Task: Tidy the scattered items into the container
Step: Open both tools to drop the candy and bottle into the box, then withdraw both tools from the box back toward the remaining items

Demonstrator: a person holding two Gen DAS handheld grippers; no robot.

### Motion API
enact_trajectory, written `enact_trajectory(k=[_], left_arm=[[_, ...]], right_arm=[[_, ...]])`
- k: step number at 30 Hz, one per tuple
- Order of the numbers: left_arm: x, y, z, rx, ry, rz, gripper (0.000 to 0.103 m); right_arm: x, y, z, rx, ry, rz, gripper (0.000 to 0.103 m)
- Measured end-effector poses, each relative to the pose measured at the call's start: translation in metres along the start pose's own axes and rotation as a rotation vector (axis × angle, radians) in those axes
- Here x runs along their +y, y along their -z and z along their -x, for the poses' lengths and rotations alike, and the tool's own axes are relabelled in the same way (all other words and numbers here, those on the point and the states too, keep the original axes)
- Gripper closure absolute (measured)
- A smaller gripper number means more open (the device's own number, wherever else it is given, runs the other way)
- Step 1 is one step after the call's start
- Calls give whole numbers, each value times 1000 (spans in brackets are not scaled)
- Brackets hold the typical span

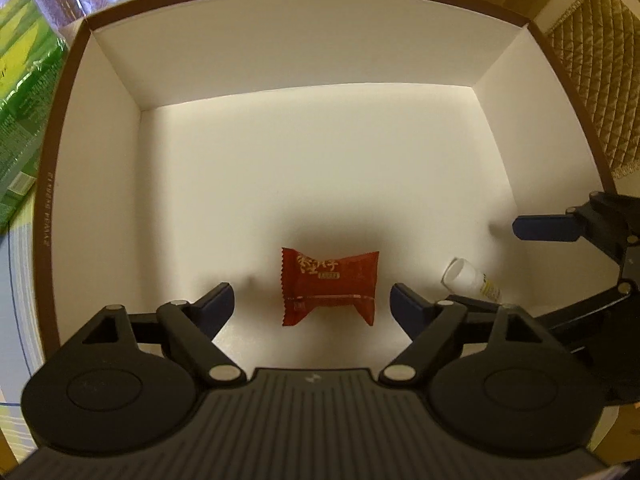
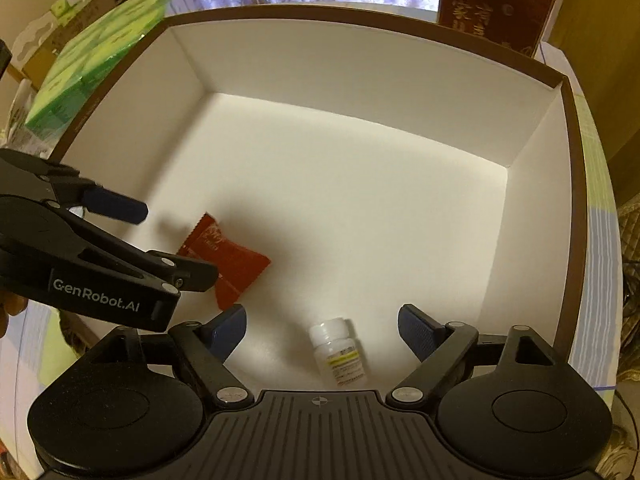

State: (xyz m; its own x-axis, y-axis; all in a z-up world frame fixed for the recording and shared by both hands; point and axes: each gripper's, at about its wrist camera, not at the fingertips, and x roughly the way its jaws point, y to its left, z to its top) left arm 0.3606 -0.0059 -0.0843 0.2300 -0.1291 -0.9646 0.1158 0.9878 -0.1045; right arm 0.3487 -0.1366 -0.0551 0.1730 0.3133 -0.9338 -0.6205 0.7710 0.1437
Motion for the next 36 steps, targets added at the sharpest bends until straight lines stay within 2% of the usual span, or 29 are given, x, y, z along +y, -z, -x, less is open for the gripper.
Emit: enact_trajectory(k=[2, 4, 5, 7, 15, 21, 36], left_arm=[[0, 1, 7, -8, 11, -3, 18], [-1, -2, 14, -17, 10, -8, 17], [-6, -7, 14, -25, 9, -12, 16], [-7, -6, 20, -40, 6, -15, 15], [-13, 12, 57, -109, -1, -28, 13], [-18, 34, 84, -159, -15, -41, 13], [-32, 105, 135, -254, -43, -101, 11]], right_arm=[[8, -5, 3, -8, 1, 6, 14], [9, -3, 12, -27, 1, 14, 6], [11, -3, 14, -38, -10, 17, 5], [18, -5, 12, -53, 1, 19, 5], [26, 8, 47, -137, -2, 9, 5], [32, 26, 72, -205, 11, -12, 5], [50, 77, 112, -305, 24, -54, 5]])
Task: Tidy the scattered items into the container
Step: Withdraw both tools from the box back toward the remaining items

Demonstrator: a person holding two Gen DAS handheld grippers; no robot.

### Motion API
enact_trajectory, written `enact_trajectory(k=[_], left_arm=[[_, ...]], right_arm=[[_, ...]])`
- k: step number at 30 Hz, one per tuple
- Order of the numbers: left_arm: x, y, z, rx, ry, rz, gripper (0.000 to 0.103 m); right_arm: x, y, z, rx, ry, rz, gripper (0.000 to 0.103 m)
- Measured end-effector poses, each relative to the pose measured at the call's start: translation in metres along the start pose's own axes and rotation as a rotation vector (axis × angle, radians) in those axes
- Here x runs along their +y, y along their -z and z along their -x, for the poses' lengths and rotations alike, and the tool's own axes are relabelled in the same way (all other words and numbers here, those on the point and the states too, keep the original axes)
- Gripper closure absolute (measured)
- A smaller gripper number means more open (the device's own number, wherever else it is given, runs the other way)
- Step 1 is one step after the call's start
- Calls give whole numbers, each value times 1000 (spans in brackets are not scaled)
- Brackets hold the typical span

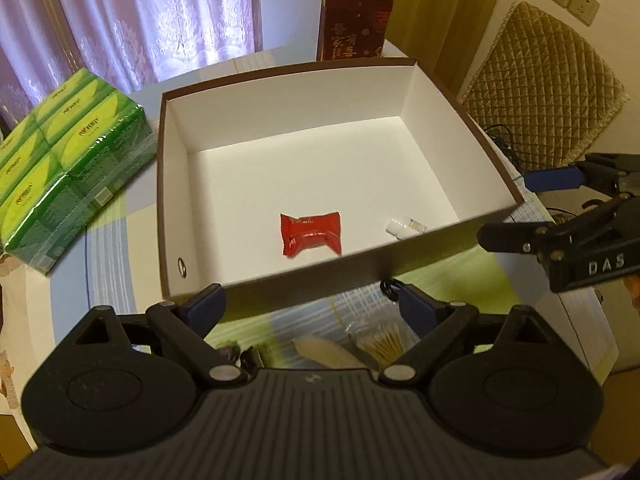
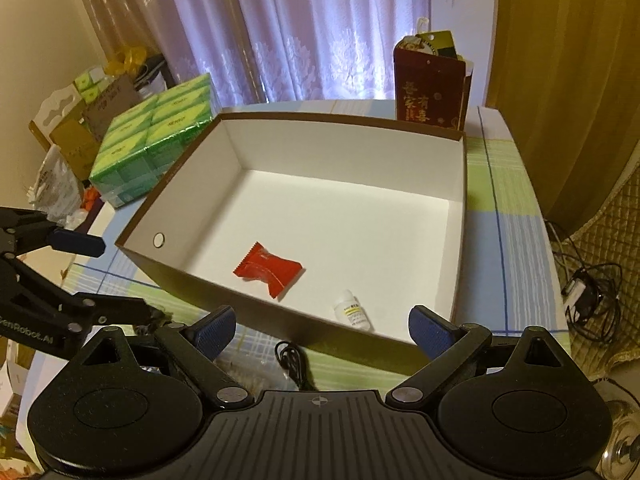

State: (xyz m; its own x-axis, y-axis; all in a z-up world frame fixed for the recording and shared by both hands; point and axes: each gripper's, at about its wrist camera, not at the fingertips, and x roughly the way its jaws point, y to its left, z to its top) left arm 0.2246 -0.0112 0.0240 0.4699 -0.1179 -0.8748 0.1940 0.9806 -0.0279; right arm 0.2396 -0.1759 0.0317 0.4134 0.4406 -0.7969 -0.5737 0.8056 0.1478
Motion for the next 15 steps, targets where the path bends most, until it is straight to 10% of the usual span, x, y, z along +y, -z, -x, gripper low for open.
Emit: enact_trajectory(k=[15], left_arm=[[-2, 39, 39, -73, -26, -12, 11]], right_arm=[[19, 34, 35, -130, 4, -15, 5]])
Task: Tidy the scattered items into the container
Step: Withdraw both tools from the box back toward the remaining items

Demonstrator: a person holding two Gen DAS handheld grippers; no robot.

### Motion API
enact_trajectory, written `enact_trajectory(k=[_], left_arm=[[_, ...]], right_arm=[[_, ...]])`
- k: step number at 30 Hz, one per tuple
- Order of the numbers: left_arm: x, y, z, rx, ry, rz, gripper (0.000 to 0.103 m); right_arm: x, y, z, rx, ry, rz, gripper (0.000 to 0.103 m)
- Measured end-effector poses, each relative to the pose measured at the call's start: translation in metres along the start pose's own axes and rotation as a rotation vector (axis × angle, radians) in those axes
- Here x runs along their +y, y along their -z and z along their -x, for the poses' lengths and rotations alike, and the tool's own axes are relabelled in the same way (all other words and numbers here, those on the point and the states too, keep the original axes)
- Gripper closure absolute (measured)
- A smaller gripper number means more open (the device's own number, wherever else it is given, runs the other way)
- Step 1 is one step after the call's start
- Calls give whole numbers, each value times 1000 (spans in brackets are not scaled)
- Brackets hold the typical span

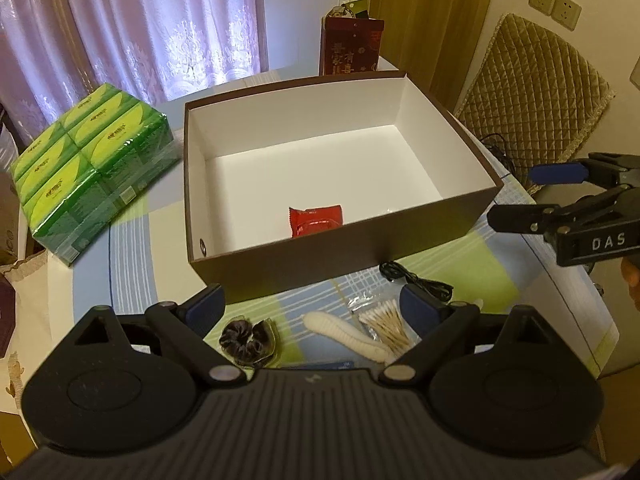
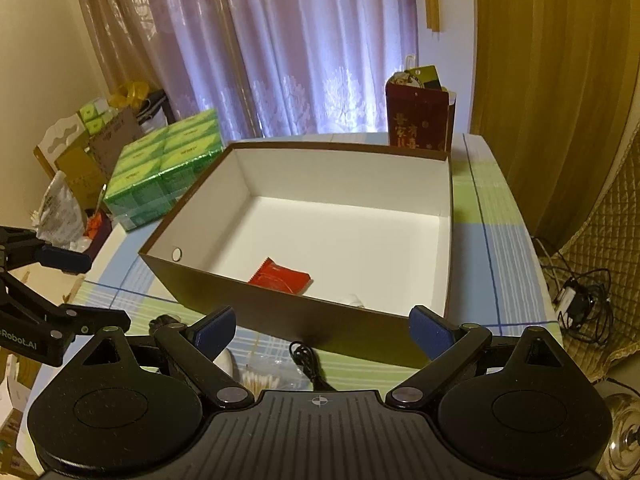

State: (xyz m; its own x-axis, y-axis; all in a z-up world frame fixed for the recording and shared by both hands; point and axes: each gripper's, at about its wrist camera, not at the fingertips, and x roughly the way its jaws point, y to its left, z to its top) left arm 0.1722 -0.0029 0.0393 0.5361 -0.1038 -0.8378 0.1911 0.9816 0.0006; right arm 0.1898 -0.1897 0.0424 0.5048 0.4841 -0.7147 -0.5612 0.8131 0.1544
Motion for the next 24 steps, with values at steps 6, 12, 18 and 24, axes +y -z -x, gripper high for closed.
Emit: enact_trajectory(k=[6, 12, 18, 24], left_arm=[[-4, 13, 7, -31, -27, -14, 11], [-5, 31, 8, -35, -42, -18, 11], [1, 54, 2, -12, -40, 11, 11], [9, 74, -1, 8, -47, 65, 11]], right_arm=[[6, 14, 4, -47, 19, 3, 5], [5, 30, 3, -40, 8, -16, 5], [4, 47, 5, -29, 2, -23, 5], [9, 66, 3, -10, -4, -21, 5]])
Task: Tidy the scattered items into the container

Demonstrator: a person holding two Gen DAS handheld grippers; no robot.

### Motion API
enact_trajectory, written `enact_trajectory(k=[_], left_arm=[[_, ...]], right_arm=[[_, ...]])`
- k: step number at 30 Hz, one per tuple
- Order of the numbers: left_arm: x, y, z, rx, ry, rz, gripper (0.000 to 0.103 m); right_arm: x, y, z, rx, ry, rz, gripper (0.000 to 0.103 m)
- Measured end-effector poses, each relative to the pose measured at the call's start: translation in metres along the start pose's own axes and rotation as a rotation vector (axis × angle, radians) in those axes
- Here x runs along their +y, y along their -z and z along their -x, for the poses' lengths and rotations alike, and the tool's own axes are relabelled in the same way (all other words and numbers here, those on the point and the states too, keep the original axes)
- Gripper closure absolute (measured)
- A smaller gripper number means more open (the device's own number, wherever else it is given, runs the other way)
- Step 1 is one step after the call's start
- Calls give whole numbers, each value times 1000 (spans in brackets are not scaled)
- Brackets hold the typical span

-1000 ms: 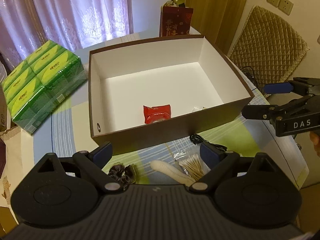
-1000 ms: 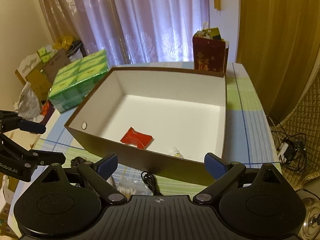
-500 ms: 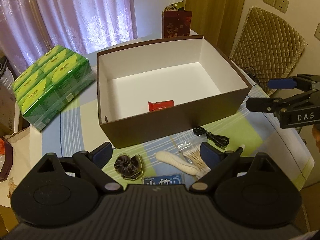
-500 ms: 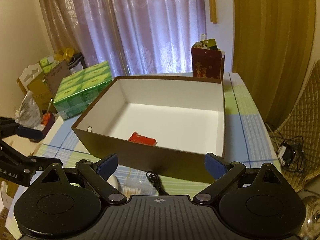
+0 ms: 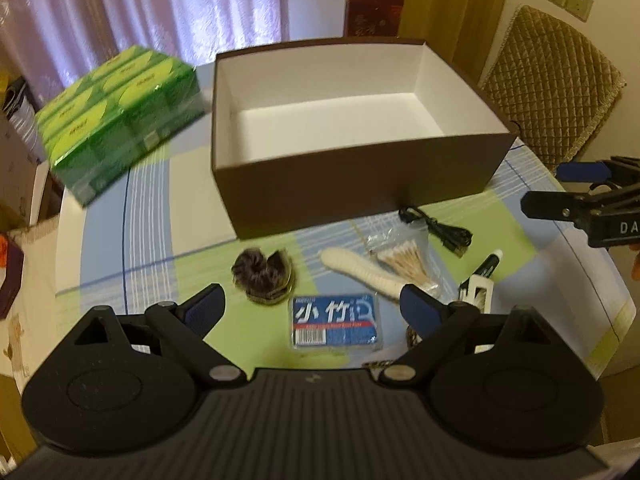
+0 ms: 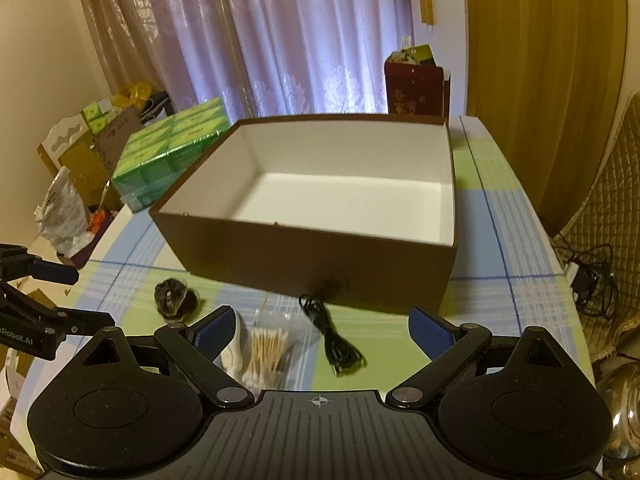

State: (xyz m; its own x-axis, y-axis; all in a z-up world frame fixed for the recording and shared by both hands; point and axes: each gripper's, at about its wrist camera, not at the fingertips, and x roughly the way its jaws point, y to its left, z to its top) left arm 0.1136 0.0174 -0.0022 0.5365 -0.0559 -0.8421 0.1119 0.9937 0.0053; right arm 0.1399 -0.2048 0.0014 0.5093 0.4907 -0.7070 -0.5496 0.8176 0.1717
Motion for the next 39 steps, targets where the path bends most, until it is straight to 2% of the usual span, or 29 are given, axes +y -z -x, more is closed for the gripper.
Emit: enact_trajectory(k=[5, 14, 21, 39], left_arm=[[0, 16, -4, 7, -21, 10, 11], [-6, 37, -16, 54, 0, 42, 11], [-7, 46, -23, 66, 14, 87, 11], [-13, 46, -46, 66, 10, 62, 11]], right_arm=[[3, 11, -5, 18, 9, -1, 5], [3, 30, -10, 40, 5, -28, 5], [-3, 45, -11, 57, 11, -67, 5], [-16, 53, -26, 107, 20, -88, 5]])
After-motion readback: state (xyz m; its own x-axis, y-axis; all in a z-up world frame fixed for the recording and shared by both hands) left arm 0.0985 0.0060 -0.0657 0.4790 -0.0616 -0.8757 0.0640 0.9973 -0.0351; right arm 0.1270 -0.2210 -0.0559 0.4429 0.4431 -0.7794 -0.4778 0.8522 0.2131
